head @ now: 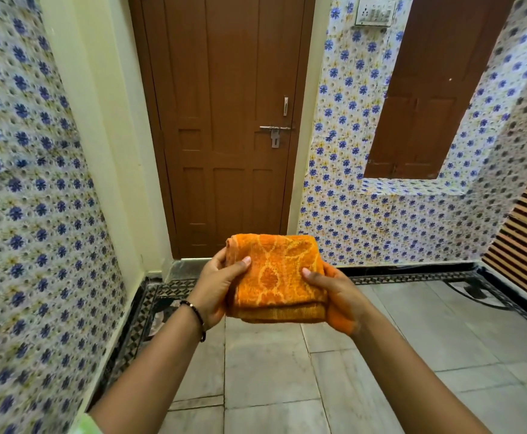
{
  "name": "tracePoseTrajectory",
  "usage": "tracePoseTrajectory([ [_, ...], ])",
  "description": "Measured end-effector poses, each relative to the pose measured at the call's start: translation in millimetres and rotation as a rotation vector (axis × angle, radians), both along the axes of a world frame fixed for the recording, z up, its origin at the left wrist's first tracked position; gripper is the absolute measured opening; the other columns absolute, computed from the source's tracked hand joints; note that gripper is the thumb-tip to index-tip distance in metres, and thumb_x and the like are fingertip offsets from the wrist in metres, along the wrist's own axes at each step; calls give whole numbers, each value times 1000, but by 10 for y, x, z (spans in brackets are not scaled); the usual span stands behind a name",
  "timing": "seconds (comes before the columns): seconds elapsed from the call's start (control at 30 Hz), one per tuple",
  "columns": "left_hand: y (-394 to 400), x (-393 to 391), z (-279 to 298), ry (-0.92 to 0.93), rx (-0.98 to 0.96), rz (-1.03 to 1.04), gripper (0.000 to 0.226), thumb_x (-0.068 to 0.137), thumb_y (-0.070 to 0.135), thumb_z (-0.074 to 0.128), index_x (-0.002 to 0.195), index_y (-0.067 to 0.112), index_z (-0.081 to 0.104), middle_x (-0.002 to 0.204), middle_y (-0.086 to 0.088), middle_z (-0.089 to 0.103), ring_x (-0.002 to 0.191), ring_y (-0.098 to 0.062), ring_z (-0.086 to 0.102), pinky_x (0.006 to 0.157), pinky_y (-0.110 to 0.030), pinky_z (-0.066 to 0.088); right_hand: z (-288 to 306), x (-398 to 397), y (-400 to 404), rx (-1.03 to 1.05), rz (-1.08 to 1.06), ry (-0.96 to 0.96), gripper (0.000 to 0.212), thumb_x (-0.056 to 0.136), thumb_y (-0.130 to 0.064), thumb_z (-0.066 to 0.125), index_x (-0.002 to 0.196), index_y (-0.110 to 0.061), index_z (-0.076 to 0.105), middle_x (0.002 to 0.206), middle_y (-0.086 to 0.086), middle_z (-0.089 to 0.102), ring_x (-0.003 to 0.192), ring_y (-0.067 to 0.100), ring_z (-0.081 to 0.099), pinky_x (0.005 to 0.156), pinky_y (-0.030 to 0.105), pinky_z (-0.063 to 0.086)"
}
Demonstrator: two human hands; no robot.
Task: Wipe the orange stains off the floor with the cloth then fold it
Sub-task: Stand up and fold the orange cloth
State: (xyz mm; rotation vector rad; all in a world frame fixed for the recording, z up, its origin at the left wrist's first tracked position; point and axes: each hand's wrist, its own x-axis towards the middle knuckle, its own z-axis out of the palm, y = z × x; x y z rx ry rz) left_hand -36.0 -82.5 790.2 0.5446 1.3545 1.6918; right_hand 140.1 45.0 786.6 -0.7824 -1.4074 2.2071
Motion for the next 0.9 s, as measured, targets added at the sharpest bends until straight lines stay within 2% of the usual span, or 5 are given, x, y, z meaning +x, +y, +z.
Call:
tracePoseTrajectory([
  [0.1, -67, 35, -63, -25, -88, -162, 50, 79, 36, 65, 125, 39, 47, 124, -3, 56, 111, -31, 56, 90, -54, 49, 20, 53, 10, 21, -77, 39, 53, 78, -17, 68, 128, -22, 53, 118, 11, 65, 104, 33, 65, 78, 51, 57],
  [0.4, 112, 340, -290, 113, -92, -307, 78, 77, 1, 69, 140, 28, 33, 110, -2, 64, 92, -18, 65, 58, -29, 57, -295, 669, -127, 32, -336, -66, 58, 78, -24, 74, 131, -18, 52, 112, 6, 70, 99, 27, 68, 78, 44, 57],
  [0.5, 303, 578, -364, 97, -112, -393, 77, 77, 3, 70, 141, 26, 35, 115, -5, 64, 94, -20, 65, 62, -30, 57, -378, 1066, -193, -8, -349, 3, 83, 62, -32, 89, 134, -22, 47, 115, 6, 69, 102, 28, 67, 75, 43, 57],
  [0.67, 664, 1321, -508, 127, -96, -564, 78, 76, 4, 72, 142, 26, 36, 117, -7, 65, 98, -25, 66, 71, -37, 58, -521, 1930, -338, 57, -526, 22, 79, 80, 7, 62, 131, -48, 36, 125, 13, 57, 108, 39, 61, 73, 47, 57],
  [0.9, 1179, 2820, -716, 175, -72, -840, 72, 77, 7, 72, 138, 27, 40, 114, -6, 66, 97, -24, 67, 76, -42, 58, -790, 3409, -416, 66, -834, -85, 62, 80, 15, 58, 119, -32, 59, 129, 12, 53, 109, 38, 58, 74, 49, 56],
])
